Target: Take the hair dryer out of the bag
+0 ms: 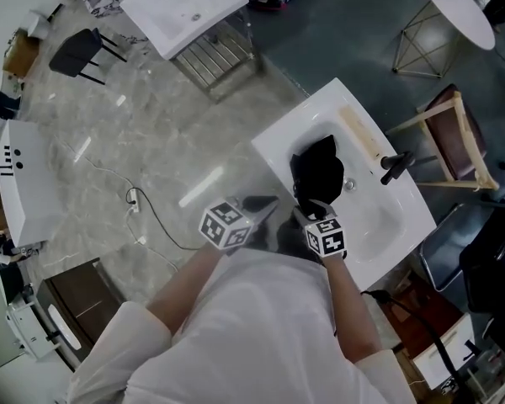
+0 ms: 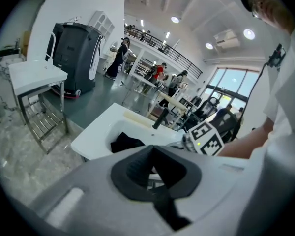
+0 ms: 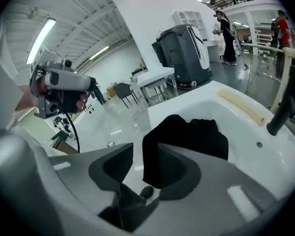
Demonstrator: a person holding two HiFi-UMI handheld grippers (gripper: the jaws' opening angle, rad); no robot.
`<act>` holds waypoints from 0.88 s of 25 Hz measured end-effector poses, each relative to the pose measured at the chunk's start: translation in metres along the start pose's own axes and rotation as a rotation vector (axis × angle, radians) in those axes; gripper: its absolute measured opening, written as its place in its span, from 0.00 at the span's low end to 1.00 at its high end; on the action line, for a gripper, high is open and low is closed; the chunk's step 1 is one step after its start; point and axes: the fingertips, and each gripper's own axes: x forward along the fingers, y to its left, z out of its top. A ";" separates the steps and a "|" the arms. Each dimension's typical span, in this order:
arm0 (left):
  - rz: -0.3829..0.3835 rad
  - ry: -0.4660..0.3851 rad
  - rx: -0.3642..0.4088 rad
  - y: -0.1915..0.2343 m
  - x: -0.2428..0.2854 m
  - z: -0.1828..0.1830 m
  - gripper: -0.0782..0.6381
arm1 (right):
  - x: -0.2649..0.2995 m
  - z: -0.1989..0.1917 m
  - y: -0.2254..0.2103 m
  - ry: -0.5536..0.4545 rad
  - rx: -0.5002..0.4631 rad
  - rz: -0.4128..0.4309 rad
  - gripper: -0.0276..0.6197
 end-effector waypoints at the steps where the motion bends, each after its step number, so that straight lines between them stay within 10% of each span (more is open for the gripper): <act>1: 0.007 0.005 -0.003 0.002 0.001 0.000 0.11 | 0.004 -0.002 -0.004 0.012 -0.002 -0.002 0.28; 7: 0.042 0.016 -0.017 0.008 0.012 0.007 0.11 | 0.004 -0.001 -0.019 0.014 0.003 0.043 0.06; 22: 0.055 0.134 0.025 0.013 0.081 0.013 0.11 | -0.035 0.014 -0.092 -0.086 0.131 -0.007 0.06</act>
